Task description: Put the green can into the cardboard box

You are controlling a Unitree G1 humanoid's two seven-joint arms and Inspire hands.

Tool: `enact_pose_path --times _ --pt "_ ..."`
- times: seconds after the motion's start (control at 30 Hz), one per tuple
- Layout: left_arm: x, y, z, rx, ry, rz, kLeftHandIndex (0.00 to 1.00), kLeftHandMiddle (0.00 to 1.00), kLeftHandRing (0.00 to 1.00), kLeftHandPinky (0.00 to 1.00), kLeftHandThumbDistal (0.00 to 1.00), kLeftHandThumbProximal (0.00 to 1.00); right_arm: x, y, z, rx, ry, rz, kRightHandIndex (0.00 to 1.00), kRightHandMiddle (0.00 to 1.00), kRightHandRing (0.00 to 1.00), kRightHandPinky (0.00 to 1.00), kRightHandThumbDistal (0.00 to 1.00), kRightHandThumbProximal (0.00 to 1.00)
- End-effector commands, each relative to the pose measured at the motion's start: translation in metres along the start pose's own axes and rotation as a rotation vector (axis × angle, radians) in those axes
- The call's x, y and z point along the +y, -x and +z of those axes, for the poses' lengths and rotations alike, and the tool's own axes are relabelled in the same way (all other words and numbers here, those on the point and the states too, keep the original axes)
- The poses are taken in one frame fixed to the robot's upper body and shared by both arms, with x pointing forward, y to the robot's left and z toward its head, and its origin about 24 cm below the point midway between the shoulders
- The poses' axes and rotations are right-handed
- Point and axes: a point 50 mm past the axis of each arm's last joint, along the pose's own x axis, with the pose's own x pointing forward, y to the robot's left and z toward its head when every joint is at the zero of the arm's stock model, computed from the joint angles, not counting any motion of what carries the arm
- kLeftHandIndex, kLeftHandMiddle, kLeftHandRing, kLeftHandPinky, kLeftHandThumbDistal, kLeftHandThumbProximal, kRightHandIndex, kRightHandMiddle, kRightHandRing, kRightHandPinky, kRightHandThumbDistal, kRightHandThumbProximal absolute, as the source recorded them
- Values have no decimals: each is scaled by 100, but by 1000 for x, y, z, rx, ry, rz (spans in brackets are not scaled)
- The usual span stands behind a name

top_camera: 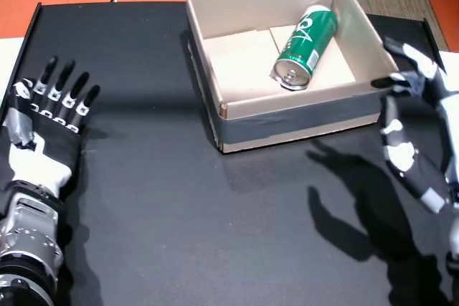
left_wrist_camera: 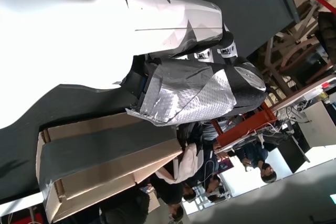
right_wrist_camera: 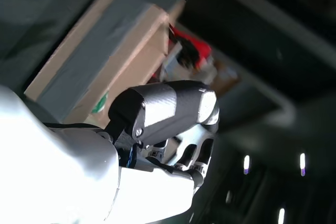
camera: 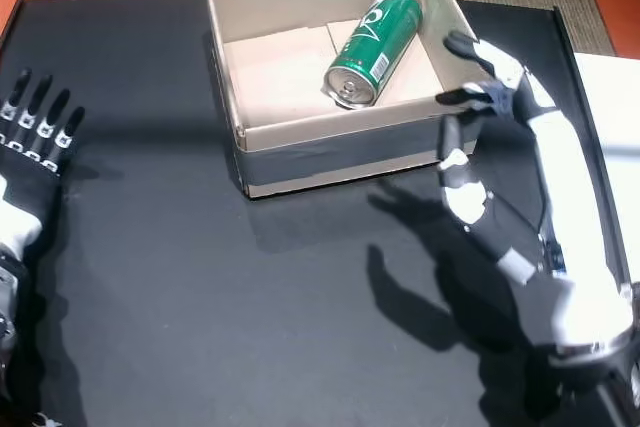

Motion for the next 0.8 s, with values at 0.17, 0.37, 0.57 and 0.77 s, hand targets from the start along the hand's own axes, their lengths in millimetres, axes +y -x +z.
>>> enact_pose_path --times 0.17,0.37,0.57,0.77 --pt "8 2 6 -1 12 18 51 55 67 77 8 96 4 33 -15 193 115 -312 68 76 83 88 86 59" --pt "9 0 12 -11 23 37 48 54 71 80 6 100 -6 46 -23 310 139 -636 84 89 92 99 60 77" --pt "9 1 14 -20 25 26 49 56 72 79 9 100 -14 40 -24 288 229 -824 93 92 95 99 42 78" --pt "9 0 13 -18 26 29 44 53 71 78 14 100 -11 41 -24 281 224 -773 86 85 86 93 45 75"
